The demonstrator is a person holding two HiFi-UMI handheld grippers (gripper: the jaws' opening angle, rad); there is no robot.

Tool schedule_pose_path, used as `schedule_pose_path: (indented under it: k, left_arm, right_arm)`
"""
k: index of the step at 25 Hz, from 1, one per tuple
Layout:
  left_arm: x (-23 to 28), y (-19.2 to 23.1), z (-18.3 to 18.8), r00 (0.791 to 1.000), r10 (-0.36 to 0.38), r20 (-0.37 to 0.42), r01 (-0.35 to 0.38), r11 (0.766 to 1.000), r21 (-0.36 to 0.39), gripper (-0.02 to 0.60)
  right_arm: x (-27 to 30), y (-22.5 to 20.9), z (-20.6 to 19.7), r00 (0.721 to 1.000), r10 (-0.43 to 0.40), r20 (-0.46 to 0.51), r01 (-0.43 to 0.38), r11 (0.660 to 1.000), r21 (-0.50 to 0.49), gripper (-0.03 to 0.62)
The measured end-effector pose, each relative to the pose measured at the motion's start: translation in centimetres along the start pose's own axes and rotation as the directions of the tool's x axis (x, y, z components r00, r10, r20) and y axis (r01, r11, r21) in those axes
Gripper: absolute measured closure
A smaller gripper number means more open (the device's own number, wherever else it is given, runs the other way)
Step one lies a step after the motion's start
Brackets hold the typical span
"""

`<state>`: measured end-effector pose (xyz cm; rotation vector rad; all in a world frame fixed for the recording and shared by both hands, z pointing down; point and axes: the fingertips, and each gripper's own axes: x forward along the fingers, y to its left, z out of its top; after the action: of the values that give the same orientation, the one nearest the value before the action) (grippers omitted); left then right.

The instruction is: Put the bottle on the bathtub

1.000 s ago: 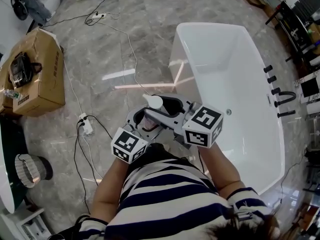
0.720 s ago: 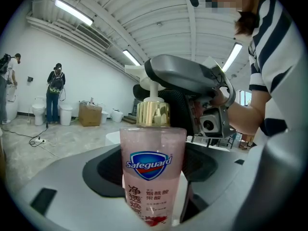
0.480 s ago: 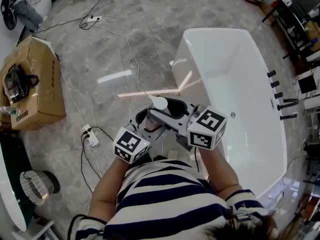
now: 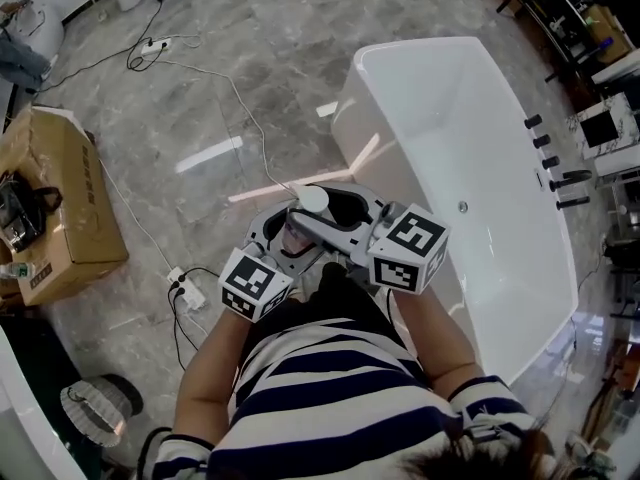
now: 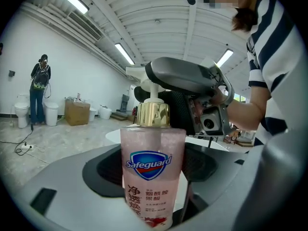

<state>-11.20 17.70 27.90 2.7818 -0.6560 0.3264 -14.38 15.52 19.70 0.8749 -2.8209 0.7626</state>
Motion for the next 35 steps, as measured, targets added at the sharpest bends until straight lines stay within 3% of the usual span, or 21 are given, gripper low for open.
schedule_pose_path:
  k: [6, 15, 21, 35]
  left_arm:
    - [1.9, 1.2, 0.5, 0.999, -0.034, -0.002, 0.034, 0.999, -0.020, 0.244]
    - [6.5, 5.4, 1.9, 0.999, -0.043, -0.032, 0.043, 0.999, -0.013, 0.244]
    - [10.7, 8.6, 3.3, 0.998, -0.062, -0.018, 0.062, 0.998, 0.016, 0.244]
    - [16.7, 12.5, 3.3, 0.989, -0.112, -0.098, 0.119, 0.991, 0.068, 0.244]
  right_arm:
    - [0.3, -2.4, 0.9, 0.999, -0.035, 0.003, 0.035, 0.999, 0.017, 0.401]
    - [1.4, -8.5, 3.4, 0.999, -0.029, 0.039, 0.027, 0.998, 0.053, 0.399]
    - [1.9, -13.3, 5.3, 0.998, -0.045, 0.054, 0.043, 0.998, 0.042, 0.399]
    - [2.2, -20.6, 6.3, 0.994, -0.092, 0.058, 0.088, 0.994, 0.070, 0.399]
